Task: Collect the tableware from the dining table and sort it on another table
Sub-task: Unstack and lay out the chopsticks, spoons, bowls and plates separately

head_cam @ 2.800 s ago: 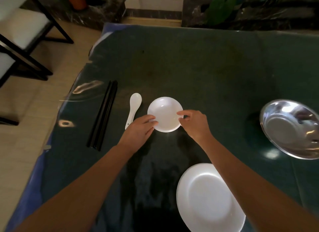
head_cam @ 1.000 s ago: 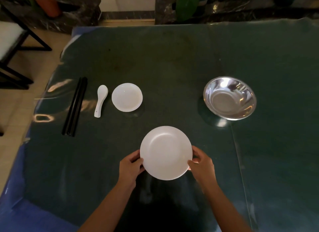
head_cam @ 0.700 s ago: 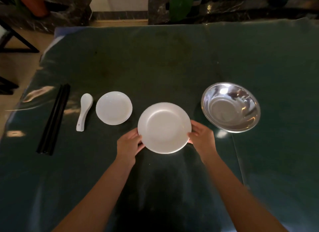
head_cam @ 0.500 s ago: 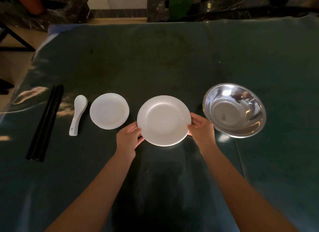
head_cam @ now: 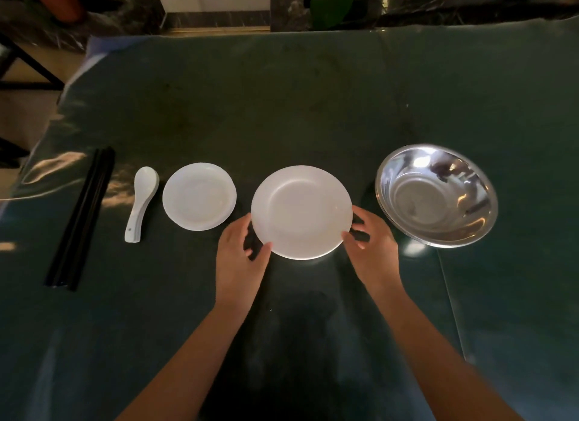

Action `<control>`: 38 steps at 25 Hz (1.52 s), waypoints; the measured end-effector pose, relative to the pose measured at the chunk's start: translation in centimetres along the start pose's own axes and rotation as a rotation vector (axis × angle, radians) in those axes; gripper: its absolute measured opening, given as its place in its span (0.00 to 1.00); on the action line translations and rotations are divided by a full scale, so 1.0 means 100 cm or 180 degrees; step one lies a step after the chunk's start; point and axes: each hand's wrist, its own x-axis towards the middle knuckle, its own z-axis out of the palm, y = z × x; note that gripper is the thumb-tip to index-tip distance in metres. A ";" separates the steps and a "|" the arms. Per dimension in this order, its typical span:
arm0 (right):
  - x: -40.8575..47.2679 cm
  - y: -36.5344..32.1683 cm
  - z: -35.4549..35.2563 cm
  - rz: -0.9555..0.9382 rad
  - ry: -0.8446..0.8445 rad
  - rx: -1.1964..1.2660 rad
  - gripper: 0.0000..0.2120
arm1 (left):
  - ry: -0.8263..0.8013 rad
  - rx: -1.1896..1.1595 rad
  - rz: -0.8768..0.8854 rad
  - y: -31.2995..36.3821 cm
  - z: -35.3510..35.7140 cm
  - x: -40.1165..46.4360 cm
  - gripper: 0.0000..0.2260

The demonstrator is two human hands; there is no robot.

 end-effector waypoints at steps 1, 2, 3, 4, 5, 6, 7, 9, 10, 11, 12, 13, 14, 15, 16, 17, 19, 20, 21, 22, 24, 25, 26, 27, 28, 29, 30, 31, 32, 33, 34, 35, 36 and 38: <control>-0.007 0.003 -0.001 -0.0619 0.0065 -0.0591 0.23 | 0.0006 0.0618 0.0738 -0.006 -0.001 -0.005 0.24; -0.013 0.008 -0.002 -0.1344 0.0092 -0.1203 0.23 | -0.0066 0.1109 0.1465 -0.010 -0.001 -0.008 0.23; -0.015 0.012 -0.003 -0.2000 0.0065 -0.1696 0.21 | -0.0187 0.1442 0.2030 -0.013 0.000 -0.008 0.22; -0.015 0.015 -0.004 -0.2471 -0.0009 -0.2021 0.18 | -0.0314 0.1616 0.2370 -0.013 0.001 -0.004 0.19; -0.014 0.016 -0.005 -0.2730 -0.0075 -0.2201 0.15 | -0.0386 0.1683 0.2549 -0.012 0.001 0.000 0.16; -0.013 0.016 -0.005 -0.2840 -0.0104 -0.2275 0.13 | -0.0418 0.1699 0.2656 -0.010 0.001 0.005 0.14; -0.010 0.016 -0.006 -0.2887 -0.0100 -0.2273 0.12 | -0.0438 0.1710 0.2745 -0.008 0.001 0.010 0.13; -0.006 0.013 -0.005 -0.2969 -0.0048 -0.2195 0.10 | -0.0523 0.1765 0.2900 -0.007 -0.002 0.017 0.12; -0.004 0.012 -0.005 -0.3019 -0.0036 -0.2167 0.10 | -0.0586 0.1778 0.2956 -0.007 -0.003 0.019 0.13; -0.003 0.011 -0.004 -0.3069 -0.0044 -0.2150 0.09 | -0.0644 0.1776 0.2991 -0.007 -0.005 0.021 0.13; -0.002 0.011 -0.005 -0.3123 -0.0063 -0.2150 0.08 | -0.0695 0.1768 0.3022 -0.006 -0.007 0.023 0.13; -0.001 0.010 -0.006 -0.3175 -0.0078 -0.2162 0.08 | -0.0743 0.1764 0.3055 -0.004 -0.008 0.024 0.13; 0.000 0.009 -0.007 -0.3220 -0.0102 -0.2172 0.08 | -0.0787 0.1771 0.3082 -0.003 -0.009 0.024 0.13; 0.000 0.008 -0.008 -0.3252 -0.0132 -0.2184 0.08 | -0.0818 0.1780 0.3108 -0.002 -0.009 0.025 0.13; 0.001 0.007 -0.009 -0.3268 -0.0172 -0.2200 0.08 | -0.0837 0.1786 0.3130 -0.001 -0.010 0.026 0.13; 0.002 0.007 -0.010 -0.3278 -0.0201 -0.2214 0.08 | -0.0851 0.1791 0.3136 0.000 -0.011 0.026 0.13; 0.003 0.007 -0.010 -0.3280 -0.0220 -0.2232 0.09 | -0.0881 0.1796 0.3114 0.001 -0.012 0.027 0.13; 0.004 0.007 -0.010 -0.3273 -0.0215 -0.2239 0.09 | -0.0887 0.1794 0.3094 0.002 -0.012 0.028 0.13; 0.005 0.008 -0.009 -0.3267 -0.0202 -0.2242 0.09 | -0.0893 0.1791 0.3076 0.002 -0.011 0.028 0.13; 0.007 0.008 -0.010 -0.3248 -0.0197 -0.2246 0.08 | -0.0898 0.1785 0.3066 0.003 -0.010 0.029 0.13; 0.011 0.007 -0.010 -0.3179 -0.0184 -0.2284 0.08 | -0.0889 0.1771 0.3064 0.005 -0.007 0.032 0.14; 0.014 0.006 -0.011 -0.3142 -0.0161 -0.2301 0.08 | -0.0893 0.1770 0.3062 0.007 -0.006 0.034 0.14; 0.016 0.005 -0.011 -0.3105 -0.0144 -0.2313 0.09 | -0.0894 0.1765 0.3056 0.008 -0.005 0.036 0.14; 0.017 0.004 -0.010 -0.3075 -0.0132 -0.2337 0.09 | -0.0887 0.1760 0.3042 0.009 -0.005 0.038 0.14; 0.017 0.003 -0.009 -0.3042 -0.0138 -0.2369 0.09 | -0.0867 0.1757 0.3017 0.010 -0.005 0.038 0.14; 0.016 0.002 -0.008 -0.2992 -0.0138 -0.2377 0.10 | -0.0840 0.1758 0.2975 0.012 -0.004 0.036 0.15; 0.014 0.001 -0.007 -0.2889 -0.0139 -0.2328 0.10 | -0.0810 0.1749 0.2909 0.013 -0.004 0.033 0.16; 0.010 -0.003 -0.005 -0.2752 -0.0138 -0.2205 0.11 | -0.0752 0.1734 0.2824 0.013 -0.007 0.028 0.19; 0.005 -0.008 -0.001 -0.2626 -0.0121 -0.2035 0.13 | -0.0642 0.1701 0.2740 0.012 -0.013 0.023 0.21; 0.000 -0.015 0.004 -0.2554 -0.0084 -0.1870 0.15 | -0.0477 0.1640 0.2664 0.009 -0.023 0.019 0.21; -0.005 -0.026 0.012 -0.2550 -0.0046 -0.1763 0.16 | -0.0281 0.1575 0.2586 0.003 -0.037 0.016 0.20; -0.009 -0.038 0.022 -0.2612 -0.0014 -0.1721 0.16 | -0.0082 0.1548 0.2506 -0.005 -0.053 0.016 0.19; -0.011 -0.051 0.035 -0.2719 -0.0008 -0.1726 0.16 | 0.0086 0.1594 0.2426 -0.015 -0.072 0.017 0.18; -0.012 -0.077 0.064 -0.2918 -0.0095 -0.1832 0.16 | 0.0124 0.1887 0.2266 -0.035 -0.105 0.029 0.18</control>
